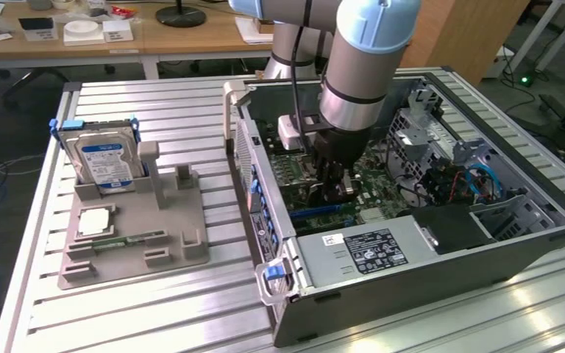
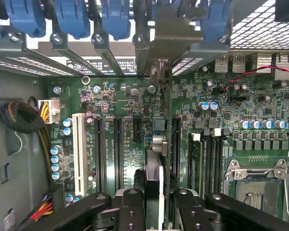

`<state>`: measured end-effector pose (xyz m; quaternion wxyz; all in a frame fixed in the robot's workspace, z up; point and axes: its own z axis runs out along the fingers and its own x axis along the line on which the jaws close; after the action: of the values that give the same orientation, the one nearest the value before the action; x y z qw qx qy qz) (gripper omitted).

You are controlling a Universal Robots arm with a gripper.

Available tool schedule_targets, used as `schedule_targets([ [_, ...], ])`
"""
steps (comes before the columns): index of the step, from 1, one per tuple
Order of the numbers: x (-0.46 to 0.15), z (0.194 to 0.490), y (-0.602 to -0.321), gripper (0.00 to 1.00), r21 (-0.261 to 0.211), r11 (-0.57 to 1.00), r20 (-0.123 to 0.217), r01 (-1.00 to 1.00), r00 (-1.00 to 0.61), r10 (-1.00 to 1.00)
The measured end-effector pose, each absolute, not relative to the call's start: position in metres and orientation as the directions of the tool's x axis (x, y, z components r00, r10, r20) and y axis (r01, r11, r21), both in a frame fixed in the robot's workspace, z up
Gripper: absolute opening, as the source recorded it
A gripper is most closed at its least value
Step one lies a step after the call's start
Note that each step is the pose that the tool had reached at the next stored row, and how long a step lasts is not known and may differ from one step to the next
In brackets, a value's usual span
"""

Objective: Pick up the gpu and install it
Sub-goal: 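Insert the gpu into the slot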

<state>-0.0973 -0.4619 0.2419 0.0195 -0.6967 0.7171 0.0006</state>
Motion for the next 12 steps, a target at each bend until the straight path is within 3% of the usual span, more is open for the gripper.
schedule_targets([
  [12, -0.0969, 0.2411, -0.4618, 0.27, -0.027, 0.029, -0.029, -0.999, -0.028, -0.999],
])
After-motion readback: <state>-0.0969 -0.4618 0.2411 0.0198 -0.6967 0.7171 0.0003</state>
